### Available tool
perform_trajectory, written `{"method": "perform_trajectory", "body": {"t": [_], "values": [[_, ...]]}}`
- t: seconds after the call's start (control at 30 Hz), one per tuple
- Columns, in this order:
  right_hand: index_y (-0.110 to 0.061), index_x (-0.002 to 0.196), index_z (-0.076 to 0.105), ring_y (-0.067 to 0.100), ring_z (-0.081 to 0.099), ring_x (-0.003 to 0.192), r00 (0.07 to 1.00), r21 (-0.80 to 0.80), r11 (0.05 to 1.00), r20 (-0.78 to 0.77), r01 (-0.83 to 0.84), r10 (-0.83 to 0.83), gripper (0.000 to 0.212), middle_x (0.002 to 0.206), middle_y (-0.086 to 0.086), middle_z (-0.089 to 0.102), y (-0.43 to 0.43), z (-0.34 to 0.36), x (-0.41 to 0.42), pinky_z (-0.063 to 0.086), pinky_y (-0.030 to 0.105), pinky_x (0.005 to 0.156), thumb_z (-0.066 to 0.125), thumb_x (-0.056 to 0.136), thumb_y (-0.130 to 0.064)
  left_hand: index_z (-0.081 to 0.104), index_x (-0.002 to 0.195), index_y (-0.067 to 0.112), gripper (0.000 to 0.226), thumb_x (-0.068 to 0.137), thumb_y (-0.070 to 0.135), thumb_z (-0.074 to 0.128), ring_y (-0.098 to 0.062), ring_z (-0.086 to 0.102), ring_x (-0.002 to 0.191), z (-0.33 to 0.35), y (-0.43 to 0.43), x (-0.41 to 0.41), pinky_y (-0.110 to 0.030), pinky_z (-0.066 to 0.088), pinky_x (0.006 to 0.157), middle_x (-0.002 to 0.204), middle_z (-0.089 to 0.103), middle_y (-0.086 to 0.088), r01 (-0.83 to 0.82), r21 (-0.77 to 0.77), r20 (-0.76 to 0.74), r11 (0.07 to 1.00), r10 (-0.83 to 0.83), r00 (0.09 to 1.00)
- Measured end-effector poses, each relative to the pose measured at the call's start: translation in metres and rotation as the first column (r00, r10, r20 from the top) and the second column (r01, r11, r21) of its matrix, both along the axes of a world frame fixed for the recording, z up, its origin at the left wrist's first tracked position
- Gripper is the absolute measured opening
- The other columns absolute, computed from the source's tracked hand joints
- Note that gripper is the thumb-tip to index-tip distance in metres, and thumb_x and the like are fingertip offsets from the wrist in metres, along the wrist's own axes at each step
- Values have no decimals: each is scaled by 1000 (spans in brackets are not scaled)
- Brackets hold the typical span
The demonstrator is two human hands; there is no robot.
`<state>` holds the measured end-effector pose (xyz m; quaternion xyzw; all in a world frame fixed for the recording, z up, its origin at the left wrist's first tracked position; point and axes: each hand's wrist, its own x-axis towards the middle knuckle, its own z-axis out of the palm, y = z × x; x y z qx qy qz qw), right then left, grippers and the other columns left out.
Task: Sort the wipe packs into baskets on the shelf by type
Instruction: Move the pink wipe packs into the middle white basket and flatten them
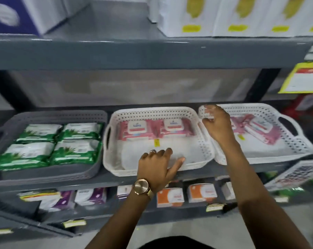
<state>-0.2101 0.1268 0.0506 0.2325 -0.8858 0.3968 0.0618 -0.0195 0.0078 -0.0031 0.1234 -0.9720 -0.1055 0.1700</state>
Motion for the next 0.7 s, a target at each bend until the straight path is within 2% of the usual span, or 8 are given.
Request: {"method": "perform_trajectory", "body": {"t": [0.1,0.23,0.3,0.37,0.43,0.53,0.63,0.7], "values": [[-2,135,48,36,48,128,999,310,951,32,8,-19,57,137,23,51,40,-12,-55,36,37,110,66,81,-5,58,98,25,69,85,73,9,-22,65,72,-7,28,-23,-29,37,55,81,71,2,-33,-62,19,997,35,999],[-8,149,23,35,28,141,983,669,725,173,-163,61,95,153,19,30,56,-21,-102,29,39,116,76,71,-9,59,81,22,76,83,74,3,-22,63,56,-11,44,-31,-25,28,47,66,68,2,-158,-113,20,981,161,987],[-15,152,14,33,26,143,957,681,682,271,-268,105,116,156,16,26,56,-22,-111,30,42,115,84,59,-3,59,74,20,75,84,75,9,-22,60,49,-11,47,-31,-23,27,46,59,65,1,-199,-96,17,975,202,979],[-20,151,18,32,38,138,934,620,715,333,-323,133,120,155,14,31,55,-26,-115,39,39,110,86,54,1,56,66,19,71,85,74,14,-20,55,42,-11,49,-31,-20,22,45,52,62,2,-216,-86,10,973,217,976],[-20,147,31,30,48,129,942,604,733,296,-311,156,111,149,13,43,55,-32,-115,46,36,103,86,54,2,52,62,20,67,86,73,20,-15,43,36,-11,50,-30,-17,12,45,47,57,5,-220,-75,11,973,221,975],[-26,139,44,29,52,123,972,641,732,178,-231,151,99,136,11,56,58,-35,-109,45,37,100,88,52,-12,51,59,21,65,87,73,23,-9,28,38,-10,49,-28,-14,5,48,43,52,7,-211,-68,25,975,213,977],[-28,135,48,30,52,122,985,631,761,163,-150,59,94,130,10,60,63,-29,-97,41,42,102,88,50,-27,53,59,21,63,86,70,24,-9,26,38,-11,45,-25,-14,4,49,42,52,6,-198,-84,32,977,201,979],[-27,132,52,30,56,117,988,557,825,157,-102,16,90,125,8,64,66,-25,-87,45,41,98,87,49,-31,53,59,21,66,87,70,21,-11,29,36,-10,38,-20,-14,5,48,42,52,6,-203,-90,42,975,207,977]]}}
